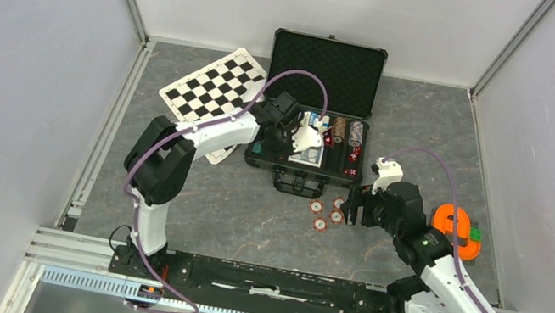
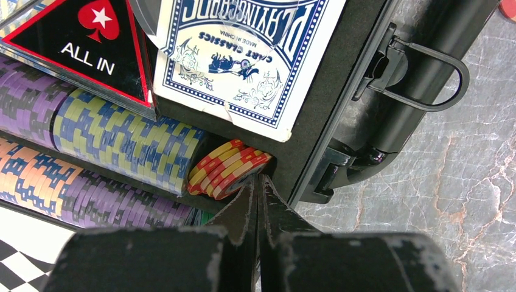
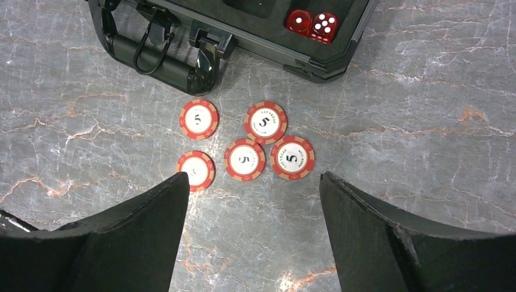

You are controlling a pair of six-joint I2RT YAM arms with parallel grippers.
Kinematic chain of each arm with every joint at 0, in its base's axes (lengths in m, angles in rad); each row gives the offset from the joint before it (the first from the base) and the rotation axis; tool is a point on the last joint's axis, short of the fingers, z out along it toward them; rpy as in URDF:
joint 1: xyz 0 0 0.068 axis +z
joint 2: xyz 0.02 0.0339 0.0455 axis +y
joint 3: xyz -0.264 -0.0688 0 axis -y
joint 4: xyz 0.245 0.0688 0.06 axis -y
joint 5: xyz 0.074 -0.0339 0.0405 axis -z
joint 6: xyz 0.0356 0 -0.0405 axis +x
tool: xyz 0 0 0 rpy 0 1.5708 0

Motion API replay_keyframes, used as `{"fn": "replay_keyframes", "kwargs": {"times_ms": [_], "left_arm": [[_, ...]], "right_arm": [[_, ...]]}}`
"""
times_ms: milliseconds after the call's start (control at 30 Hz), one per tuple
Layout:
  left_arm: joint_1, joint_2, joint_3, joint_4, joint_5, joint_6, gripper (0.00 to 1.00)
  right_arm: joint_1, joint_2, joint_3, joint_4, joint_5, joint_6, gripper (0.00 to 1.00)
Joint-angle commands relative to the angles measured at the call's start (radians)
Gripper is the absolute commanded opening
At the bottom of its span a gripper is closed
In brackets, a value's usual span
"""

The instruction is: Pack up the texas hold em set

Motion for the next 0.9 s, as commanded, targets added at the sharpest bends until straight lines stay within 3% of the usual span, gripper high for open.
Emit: {"fn": "replay_keyframes", "kwargs": {"times_ms": [0, 233, 433, 733, 867], "left_arm": [[-0.008, 0.028, -0.060, 0.076, 0.057, -0.015, 0.02], [-0.008, 0.067, -0.018, -0.037, 0.148, 0.057, 0.02], [-0.007, 0.131, 0.059, -0.087, 0.118, 0.030, 0.02], [-0.016, -0.010, -0.159, 0.254, -0.033, -0.135, 0.02], [-0.034, -0.042, -0.227, 0.316, -0.025, -0.149, 0.02]], "right_arm": [[-0.004, -0.006, 0.003, 0.029, -0.014, -0.002, 0.84], [-0.006, -0.010, -0.001, 0.028, -0.015, -0.003, 0.84], [-0.008, -0.018, -0.005, 0.027, -0.020, 0.000, 0.84], [-0.010, -0.030, -0.003, 0.021, -0.021, 0.007, 0.84], [-0.011, -0.027, -0.004, 0.022, -0.023, 0.011, 0.84]]}}
